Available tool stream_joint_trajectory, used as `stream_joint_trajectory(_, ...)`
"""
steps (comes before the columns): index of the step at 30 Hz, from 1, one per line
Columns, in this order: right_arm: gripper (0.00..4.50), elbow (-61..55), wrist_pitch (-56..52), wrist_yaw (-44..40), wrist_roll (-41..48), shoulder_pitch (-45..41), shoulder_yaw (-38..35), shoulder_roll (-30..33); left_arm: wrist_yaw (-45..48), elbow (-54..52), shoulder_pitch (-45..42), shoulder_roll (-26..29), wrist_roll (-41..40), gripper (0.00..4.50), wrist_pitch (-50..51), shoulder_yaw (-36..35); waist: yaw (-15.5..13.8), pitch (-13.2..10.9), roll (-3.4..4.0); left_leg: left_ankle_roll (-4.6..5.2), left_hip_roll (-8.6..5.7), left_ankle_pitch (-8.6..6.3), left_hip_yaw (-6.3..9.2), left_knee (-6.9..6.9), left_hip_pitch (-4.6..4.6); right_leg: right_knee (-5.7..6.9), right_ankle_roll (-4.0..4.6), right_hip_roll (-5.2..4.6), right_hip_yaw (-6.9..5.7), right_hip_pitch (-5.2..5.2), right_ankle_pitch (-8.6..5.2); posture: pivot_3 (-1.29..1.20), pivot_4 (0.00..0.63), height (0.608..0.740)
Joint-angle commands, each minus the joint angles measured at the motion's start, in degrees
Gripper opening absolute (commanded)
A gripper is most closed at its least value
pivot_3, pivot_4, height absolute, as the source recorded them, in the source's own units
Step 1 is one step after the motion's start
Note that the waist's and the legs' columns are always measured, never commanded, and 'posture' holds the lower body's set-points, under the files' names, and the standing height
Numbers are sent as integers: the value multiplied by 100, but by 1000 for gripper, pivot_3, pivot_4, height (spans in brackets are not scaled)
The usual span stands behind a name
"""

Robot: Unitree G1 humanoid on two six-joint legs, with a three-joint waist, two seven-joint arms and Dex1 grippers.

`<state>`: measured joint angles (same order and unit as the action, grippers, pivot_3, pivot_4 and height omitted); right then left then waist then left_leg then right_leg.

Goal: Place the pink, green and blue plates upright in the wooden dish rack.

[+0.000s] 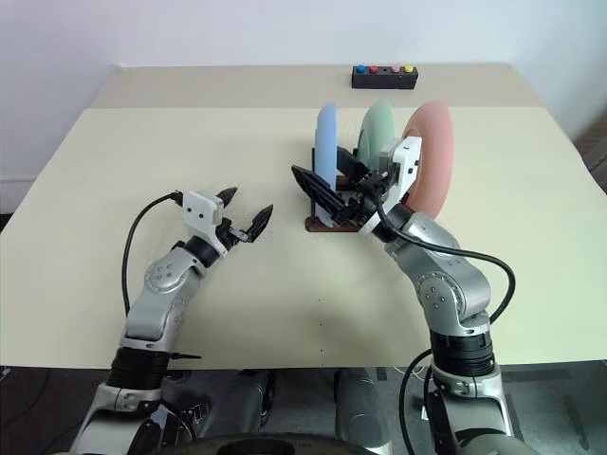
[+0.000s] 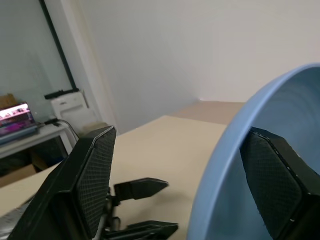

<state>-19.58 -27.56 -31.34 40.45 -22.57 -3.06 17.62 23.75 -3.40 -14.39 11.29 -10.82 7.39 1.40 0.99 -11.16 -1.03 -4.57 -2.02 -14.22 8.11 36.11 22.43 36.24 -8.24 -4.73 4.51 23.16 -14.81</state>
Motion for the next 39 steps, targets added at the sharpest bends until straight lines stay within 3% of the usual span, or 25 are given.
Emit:
stream_joint_trajectory(1, 3833, -306, 184, -58, -250, -126, 29, 163, 98, -261, 24, 41, -80, 4500, -67, 4, -1, 0, 0, 0, 0, 0, 0, 0, 0, 0, 0, 0, 0, 0, 0, 0, 150, 740)
stream_joint_trajectory(14, 3833, -477, 416, -179, -800, -391, -14, 591, 212, -278, 42, 131, -171, 4500, -48, -57, -1, 0, 1, 0, 0, 0, 0, 0, 0, -1, 0, 0, 0, 0, 0, 0, 150, 740)
stream_joint_trajectory(29, 3833, -757, 371, -308, -691, -350, -432, 1074, 286, -358, 103, 137, -204, 4500, 23, -28, -12, 0, 1, 0, 0, 0, 0, 0, 0, -2, 0, 0, 0, -2, 0, 0, 150, 740)
stream_joint_trajectory(35, 3833, -904, 364, -435, -423, -360, -964, 1410, 375, -355, 56, 242, -231, 4500, 20, -120, -18, -1, 1, 0, 0, 0, 0, 0, 1, -2, 0, 0, 0, -2, 0, 0, 150, 740)
stream_joint_trajectory(39, 3833, -972, 419, -973, -344, 129, -1606, 2142, 566, -418, 56, 546, -370, 4500, 79, -322, -36, -1, 1, 2, 1, -1, 0, 0, 2, -5, 0, 0, -1, -3, -1, 0, 150, 740)
